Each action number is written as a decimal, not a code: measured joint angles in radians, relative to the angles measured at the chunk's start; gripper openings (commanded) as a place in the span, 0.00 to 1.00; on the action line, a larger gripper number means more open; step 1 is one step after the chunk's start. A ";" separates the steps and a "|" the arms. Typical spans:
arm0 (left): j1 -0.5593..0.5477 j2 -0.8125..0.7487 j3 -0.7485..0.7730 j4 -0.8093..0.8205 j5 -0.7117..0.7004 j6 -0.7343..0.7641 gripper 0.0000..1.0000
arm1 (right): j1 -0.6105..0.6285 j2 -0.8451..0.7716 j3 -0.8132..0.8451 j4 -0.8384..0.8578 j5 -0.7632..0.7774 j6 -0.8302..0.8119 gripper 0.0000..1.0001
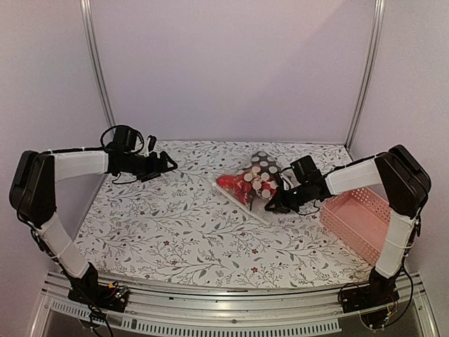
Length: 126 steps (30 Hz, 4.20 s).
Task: Open the zip-top bag and remove the fake food
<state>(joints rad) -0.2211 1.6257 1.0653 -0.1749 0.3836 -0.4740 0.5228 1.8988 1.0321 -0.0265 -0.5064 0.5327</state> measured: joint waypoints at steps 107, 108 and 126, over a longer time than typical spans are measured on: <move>-0.353 -0.385 0.185 0.044 -0.025 -0.132 1.00 | 0.368 -0.343 0.238 -0.049 0.299 -0.840 0.00; -0.352 -0.405 0.175 0.051 -0.025 -0.085 1.00 | 0.368 -0.349 0.238 -0.050 0.278 -0.841 0.00; -0.408 -0.445 0.024 0.023 0.264 0.506 0.54 | 0.368 -0.357 0.230 -0.098 0.089 -0.836 0.00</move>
<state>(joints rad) -0.6289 1.1805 1.0893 -0.1516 0.6472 0.0319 0.8909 1.5414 1.2625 -0.1242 -0.4179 -0.3035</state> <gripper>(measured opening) 0.590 0.005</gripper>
